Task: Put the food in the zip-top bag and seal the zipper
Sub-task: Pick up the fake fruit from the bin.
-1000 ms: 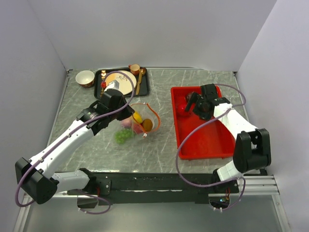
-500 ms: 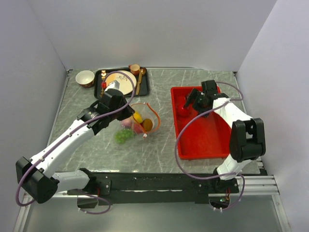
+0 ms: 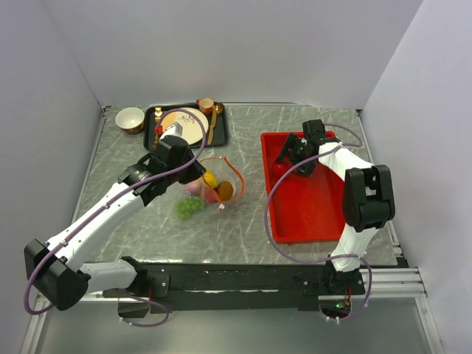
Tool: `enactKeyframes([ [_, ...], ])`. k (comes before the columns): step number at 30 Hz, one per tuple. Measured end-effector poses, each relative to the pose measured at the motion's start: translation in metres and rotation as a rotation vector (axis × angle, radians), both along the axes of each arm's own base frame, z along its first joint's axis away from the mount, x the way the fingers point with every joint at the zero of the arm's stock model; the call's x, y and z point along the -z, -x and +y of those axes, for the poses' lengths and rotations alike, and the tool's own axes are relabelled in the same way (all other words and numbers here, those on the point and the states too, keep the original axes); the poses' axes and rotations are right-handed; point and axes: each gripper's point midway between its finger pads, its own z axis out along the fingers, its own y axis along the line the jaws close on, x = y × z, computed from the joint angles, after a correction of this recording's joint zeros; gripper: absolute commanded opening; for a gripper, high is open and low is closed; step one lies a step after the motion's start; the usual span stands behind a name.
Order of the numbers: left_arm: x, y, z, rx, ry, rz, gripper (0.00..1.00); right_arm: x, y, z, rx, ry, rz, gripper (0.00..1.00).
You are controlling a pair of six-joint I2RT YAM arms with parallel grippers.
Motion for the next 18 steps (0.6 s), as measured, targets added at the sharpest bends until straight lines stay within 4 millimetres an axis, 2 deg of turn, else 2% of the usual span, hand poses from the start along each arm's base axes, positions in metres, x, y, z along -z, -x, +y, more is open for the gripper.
enactKeyframes([
  [3, 0.000, 0.000, 0.000, 0.000, 0.000, 0.000, 0.01, -0.001, 0.000, 0.002, -0.010, -0.009, -0.003, 0.91],
  [4, 0.000, 0.000, 0.000, 0.000, 0.000, 0.001, 0.01, -0.001, 0.000, 0.002, -0.012, -0.011, -0.005, 0.83],
  [6, 0.001, 0.000, 0.000, 0.000, -0.001, 0.001, 0.01, 0.000, 0.000, 0.003, -0.018, -0.014, -0.007, 0.77],
  [7, 0.001, 0.000, 0.000, 0.000, -0.001, 0.002, 0.01, 0.001, 0.000, 0.004, -0.020, -0.018, -0.010, 0.70],
  [10, 0.001, 0.000, 0.000, 0.001, -0.001, 0.002, 0.01, 0.001, 0.000, 0.006, -0.028, -0.030, -0.021, 0.56],
  [13, 0.001, 0.000, 0.000, 0.000, -0.001, 0.002, 0.01, 0.002, 0.001, 0.007, -0.034, -0.034, -0.034, 0.45],
  [18, 0.001, 0.000, 0.000, 0.001, -0.001, 0.002, 0.01, 0.002, 0.015, 0.005, -0.046, -0.031, -0.049, 0.42],
])
